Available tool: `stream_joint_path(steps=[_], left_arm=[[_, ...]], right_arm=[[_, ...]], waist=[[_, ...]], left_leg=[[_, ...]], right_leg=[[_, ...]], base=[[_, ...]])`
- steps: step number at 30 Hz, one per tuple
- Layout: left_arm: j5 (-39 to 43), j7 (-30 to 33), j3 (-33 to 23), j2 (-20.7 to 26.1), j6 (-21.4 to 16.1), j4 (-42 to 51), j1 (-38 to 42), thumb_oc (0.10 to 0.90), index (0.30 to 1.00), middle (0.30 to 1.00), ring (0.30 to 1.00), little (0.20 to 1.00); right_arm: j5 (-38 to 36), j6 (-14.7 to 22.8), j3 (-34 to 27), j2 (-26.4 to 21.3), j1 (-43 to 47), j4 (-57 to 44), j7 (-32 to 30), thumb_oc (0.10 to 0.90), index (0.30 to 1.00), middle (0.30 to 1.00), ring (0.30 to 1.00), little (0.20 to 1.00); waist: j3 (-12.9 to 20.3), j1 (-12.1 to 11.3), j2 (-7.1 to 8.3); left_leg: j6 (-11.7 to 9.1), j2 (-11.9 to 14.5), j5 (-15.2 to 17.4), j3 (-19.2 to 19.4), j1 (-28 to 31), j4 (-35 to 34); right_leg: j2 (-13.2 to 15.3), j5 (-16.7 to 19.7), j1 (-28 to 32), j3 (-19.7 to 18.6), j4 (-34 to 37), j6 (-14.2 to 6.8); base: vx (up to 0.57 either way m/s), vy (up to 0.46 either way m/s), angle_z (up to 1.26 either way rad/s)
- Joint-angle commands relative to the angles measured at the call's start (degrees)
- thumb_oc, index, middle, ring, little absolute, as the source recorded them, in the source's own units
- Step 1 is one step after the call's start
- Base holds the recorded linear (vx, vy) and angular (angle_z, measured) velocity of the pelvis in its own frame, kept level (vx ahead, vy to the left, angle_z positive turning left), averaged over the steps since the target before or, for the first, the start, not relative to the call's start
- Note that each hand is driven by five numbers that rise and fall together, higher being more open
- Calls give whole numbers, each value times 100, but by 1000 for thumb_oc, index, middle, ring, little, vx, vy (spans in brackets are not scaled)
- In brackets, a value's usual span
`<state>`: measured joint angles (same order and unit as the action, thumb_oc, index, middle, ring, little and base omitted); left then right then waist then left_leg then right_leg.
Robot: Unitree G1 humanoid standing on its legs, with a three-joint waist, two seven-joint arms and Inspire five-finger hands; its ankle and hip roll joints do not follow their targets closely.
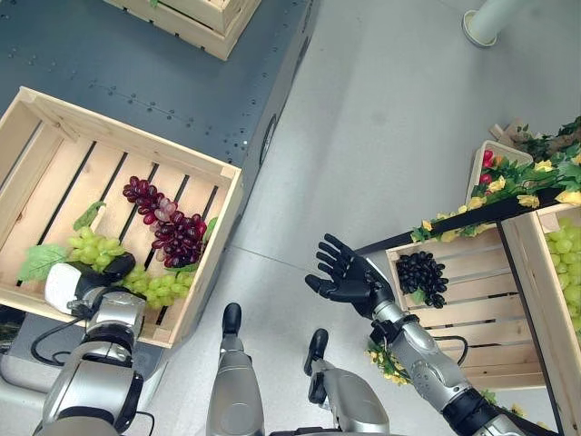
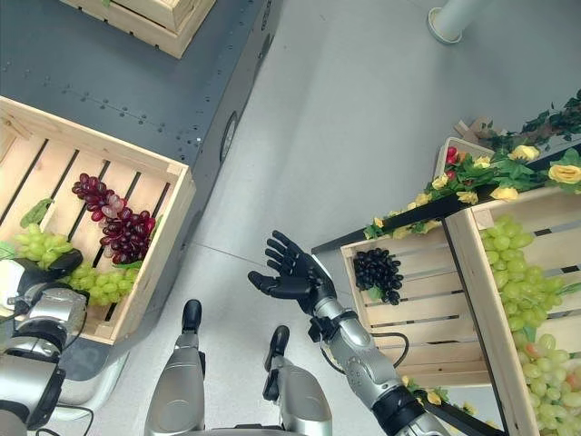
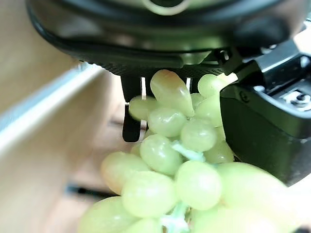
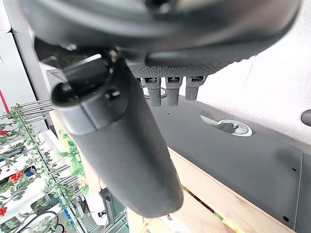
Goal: Pick up the fruits from the basket on one side to the basket on the other side
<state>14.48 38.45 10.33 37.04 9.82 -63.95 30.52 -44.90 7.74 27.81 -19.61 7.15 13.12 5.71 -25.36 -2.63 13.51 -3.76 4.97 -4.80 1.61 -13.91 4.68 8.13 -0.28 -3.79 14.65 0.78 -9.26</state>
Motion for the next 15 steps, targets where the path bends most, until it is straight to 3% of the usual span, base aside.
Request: stream_joint_path(steps=[1,4,9,15], left_arm=[[274,309,-231,-329,-768,-19,-303,400,300,300,300,300],[320,539,-476,-360,-1570,391,-527,400,300,300,300,300],[202,984,-782,-559,-2184,1016,-937,400,300,300,300,300],[66,1432,-1031,-776,-2662,1597,-1259,400,300,300,300,300]], right_arm=[[93,390,-155,3,-75,-779,88,800,900,900,900,900],[119,427,-202,-7,-244,-806,162,800,900,900,900,900],[124,442,-268,25,-428,-818,196,800,900,900,900,900],[155,360,-342,76,-606,-892,211,800,900,900,900,900]], waist=[[183,1,-40],[301,-37,-114],[465,-102,-186],[635,-148,-225]], left_leg=[[397,-475,587,340,67,188],[376,-496,579,321,184,120],[354,-527,579,256,348,58],[327,-525,525,193,491,-86]], right_leg=[[-395,137,-553,110,-538,236],[-381,105,-430,155,-495,250],[-371,67,-257,198,-445,268],[-387,38,-112,237,-376,303]], base=[[16,-33,0],[14,-23,0],[36,-35,0],[35,-30,1]])
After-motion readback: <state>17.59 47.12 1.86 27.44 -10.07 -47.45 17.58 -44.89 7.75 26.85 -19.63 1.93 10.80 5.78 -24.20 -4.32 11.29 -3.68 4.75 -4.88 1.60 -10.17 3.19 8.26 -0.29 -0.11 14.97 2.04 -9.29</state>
